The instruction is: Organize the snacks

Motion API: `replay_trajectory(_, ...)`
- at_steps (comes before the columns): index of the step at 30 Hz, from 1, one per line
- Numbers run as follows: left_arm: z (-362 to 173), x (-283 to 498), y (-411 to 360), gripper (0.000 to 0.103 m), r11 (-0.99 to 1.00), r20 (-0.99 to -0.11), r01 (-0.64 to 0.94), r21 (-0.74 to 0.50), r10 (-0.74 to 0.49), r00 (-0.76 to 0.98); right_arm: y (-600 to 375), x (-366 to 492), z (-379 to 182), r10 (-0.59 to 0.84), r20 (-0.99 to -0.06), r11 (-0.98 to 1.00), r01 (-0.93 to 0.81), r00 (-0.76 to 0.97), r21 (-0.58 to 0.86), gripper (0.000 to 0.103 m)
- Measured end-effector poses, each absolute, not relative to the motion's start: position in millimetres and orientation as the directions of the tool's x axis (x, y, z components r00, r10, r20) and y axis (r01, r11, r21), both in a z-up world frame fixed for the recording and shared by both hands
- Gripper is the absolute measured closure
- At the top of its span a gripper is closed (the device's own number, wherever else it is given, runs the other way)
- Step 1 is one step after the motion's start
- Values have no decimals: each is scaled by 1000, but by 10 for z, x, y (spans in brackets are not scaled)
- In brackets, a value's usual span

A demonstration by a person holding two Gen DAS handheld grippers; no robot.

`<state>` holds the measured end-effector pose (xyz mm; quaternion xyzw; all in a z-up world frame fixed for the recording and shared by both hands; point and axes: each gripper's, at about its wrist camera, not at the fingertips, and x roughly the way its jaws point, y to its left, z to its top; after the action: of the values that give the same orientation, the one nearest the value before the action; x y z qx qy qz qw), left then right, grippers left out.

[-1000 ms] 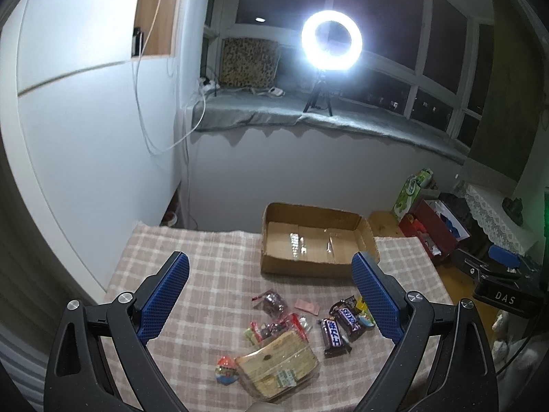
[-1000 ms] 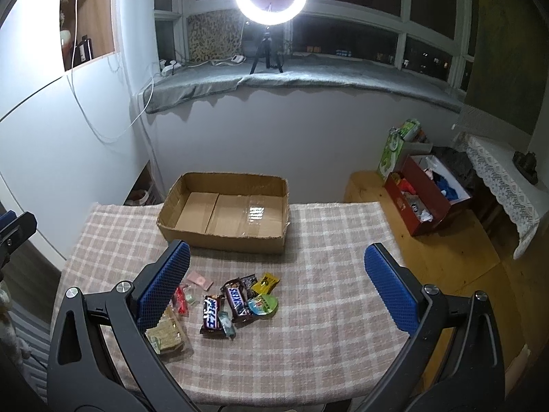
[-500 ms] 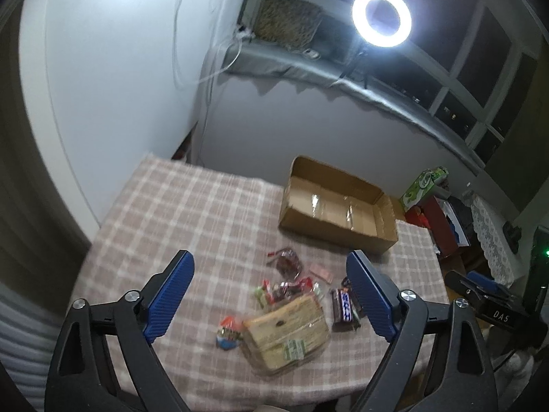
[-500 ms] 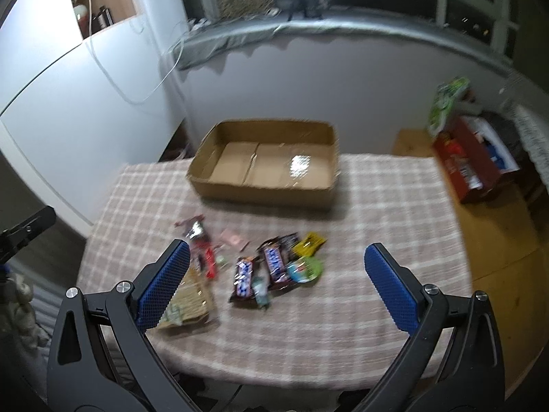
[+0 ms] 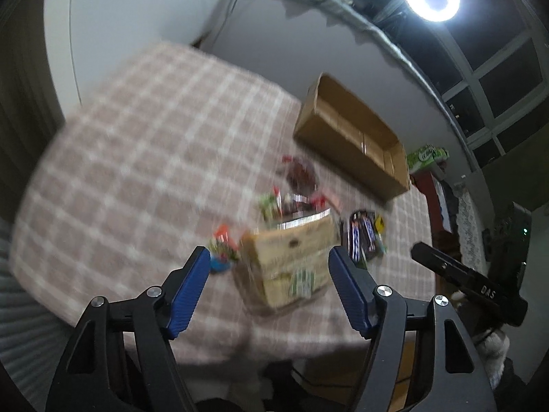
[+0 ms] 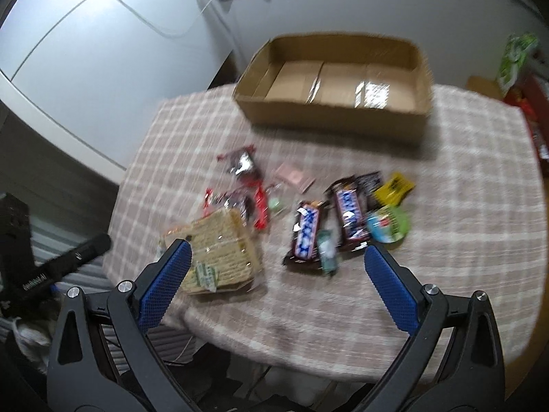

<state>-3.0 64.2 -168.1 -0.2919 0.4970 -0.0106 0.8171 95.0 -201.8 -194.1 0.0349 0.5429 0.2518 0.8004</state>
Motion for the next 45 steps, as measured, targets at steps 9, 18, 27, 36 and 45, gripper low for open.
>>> replay_trajectory(9,-2047,-70,564,42,790,-811,-299,-536,-383,442,-1699,1075,-2277,486,-864,814,-428,134,392,5)
replay_trajectory(18,-2233,10,468,51,799,-816,-280,-532,-394,424,-1447,1218,-2499,505,-862,773,-468,43,429,20)
replay_trajectory(27,-2318,80,406,64,797,-810,-266,-542,-411,418,-1269,1228,-2661,507,-860,737,-492,-52,464,48)
replay_trajectory(36,-2247,108,349,64,827,-821,-241,-508,-380,426,-1250,1145,-2637,509,-859,729,-501,-61,467,50)
replay_trajectory(45,-2025,126,304,64,854,-815,-193,-483,-357,457,-1323,1040,-2463,539,-841,726,-484,-41,489,50)
